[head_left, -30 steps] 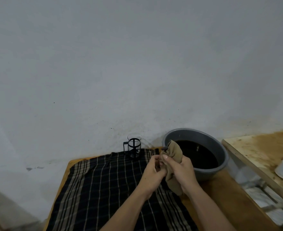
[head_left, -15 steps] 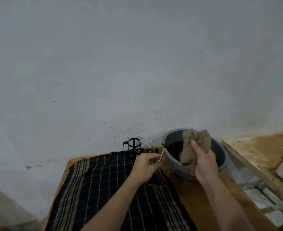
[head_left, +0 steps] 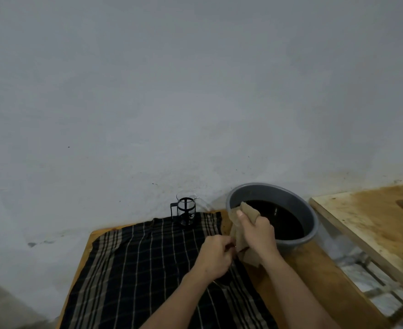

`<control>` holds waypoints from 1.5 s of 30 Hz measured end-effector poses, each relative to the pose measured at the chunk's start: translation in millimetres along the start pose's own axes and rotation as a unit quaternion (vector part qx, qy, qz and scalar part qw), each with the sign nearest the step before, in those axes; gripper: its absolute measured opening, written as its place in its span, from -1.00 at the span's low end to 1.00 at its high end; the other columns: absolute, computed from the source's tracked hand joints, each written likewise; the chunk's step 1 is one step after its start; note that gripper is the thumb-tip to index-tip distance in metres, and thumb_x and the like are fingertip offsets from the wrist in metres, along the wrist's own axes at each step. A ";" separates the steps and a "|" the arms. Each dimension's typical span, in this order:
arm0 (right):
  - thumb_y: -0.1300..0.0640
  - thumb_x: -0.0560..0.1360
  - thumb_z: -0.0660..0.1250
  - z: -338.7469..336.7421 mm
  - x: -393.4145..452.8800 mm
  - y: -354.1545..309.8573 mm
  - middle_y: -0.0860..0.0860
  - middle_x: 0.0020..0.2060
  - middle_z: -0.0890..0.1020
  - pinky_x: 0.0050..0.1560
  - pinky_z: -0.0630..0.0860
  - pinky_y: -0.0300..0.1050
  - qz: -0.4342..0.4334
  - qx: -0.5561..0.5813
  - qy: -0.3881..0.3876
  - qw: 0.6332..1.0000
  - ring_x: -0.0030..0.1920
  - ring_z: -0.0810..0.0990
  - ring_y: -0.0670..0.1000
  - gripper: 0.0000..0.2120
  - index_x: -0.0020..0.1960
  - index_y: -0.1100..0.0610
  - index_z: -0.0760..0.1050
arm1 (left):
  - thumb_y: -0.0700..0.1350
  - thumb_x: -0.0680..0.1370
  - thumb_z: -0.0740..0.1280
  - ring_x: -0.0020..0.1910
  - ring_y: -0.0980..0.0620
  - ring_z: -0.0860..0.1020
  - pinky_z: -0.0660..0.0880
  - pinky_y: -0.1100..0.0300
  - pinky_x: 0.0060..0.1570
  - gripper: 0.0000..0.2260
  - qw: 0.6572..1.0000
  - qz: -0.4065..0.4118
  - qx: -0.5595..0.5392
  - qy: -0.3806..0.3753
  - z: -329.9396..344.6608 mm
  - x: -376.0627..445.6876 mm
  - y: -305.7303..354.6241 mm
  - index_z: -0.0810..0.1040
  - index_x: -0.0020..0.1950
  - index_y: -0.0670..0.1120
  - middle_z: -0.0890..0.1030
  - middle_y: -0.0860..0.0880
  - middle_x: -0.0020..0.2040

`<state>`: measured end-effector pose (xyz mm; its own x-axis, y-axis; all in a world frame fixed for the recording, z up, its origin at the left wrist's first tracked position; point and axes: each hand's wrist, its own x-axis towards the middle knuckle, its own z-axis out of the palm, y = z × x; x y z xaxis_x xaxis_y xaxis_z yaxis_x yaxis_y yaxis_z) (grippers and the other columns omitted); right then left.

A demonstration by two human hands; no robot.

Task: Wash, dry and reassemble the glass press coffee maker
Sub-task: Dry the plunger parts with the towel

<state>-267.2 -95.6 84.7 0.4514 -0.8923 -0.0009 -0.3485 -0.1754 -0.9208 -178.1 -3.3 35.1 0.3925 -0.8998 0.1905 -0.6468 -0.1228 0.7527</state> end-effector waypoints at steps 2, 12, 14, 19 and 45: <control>0.05 0.56 0.31 -0.5 -1.5 5.0 0.10 -0.09 0.67 -0.10 0.54 -0.09 0.101 0.219 -0.079 0.967 -0.03 0.63 0.06 -0.80 0.06 0.16 0.58 | -0.27 0.55 0.25 -0.14 0.05 0.64 0.61 0.11 -0.09 -0.81 1.000 -0.001 -0.023 -0.002 -3.1 0.5 -4.2 0.68 -0.03 -0.15 0.70 -0.07 -0.11; 0.00 0.54 0.34 -12.0 -11.5 21.6 -0.10 -0.44 0.51 -0.46 0.28 -0.41 -0.095 -0.118 0.080 0.985 -0.42 0.49 -0.20 -0.69 -0.34 0.01 0.39 | -0.25 0.55 0.25 -0.22 -0.01 0.62 0.60 0.04 -0.12 -0.81 0.997 -0.004 -0.030 -0.070 6.6 0.3 7.3 0.67 -0.04 -0.18 0.69 -0.13 -0.13; 0.03 0.54 0.34 -18.3 -10.6 26.4 -0.08 -0.42 0.51 -0.45 0.28 -0.38 -0.056 -0.064 0.100 0.991 -0.37 0.52 -0.16 -0.71 -0.33 0.06 0.42 | -0.23 0.55 0.25 -0.16 -0.05 0.62 0.59 -0.02 -0.08 -0.82 0.996 -0.002 -0.025 -0.084 13.0 0.3 9.5 0.66 -0.08 -0.17 0.68 -0.13 -0.14; 0.11 0.53 0.35 -26.3 -11.5 51.0 -0.05 -0.36 0.53 -0.40 0.32 -0.37 0.002 -0.024 0.104 0.994 -0.31 0.52 -0.16 -0.83 -0.15 0.21 0.54 | -0.21 0.55 0.25 -0.13 -0.04 0.61 0.56 0.01 -0.02 -0.83 0.992 -0.009 0.006 -0.122 26.5 -3.3 8.4 0.63 -0.13 -0.21 0.66 -0.12 -0.16; -0.08 0.55 0.30 -20.0 -4.2 76.6 0.02 0.17 0.59 0.17 0.53 -0.07 0.034 -0.042 -0.140 0.989 0.10 0.61 -0.03 -0.59 0.35 0.03 0.41 | -0.19 0.58 0.31 -0.27 0.00 0.63 0.60 0.12 -0.16 -0.85 0.969 -0.152 -0.159 -0.110 10.2 -17.8 -44.3 0.67 0.00 -0.19 0.67 -0.18 -0.16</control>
<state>-312.3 -113.7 21.9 0.6302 -0.7549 -0.1814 -0.4485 -0.1632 -0.8787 -163.1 13.8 -8.1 0.3614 -0.9141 -0.1842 -0.2757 -0.2934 0.9154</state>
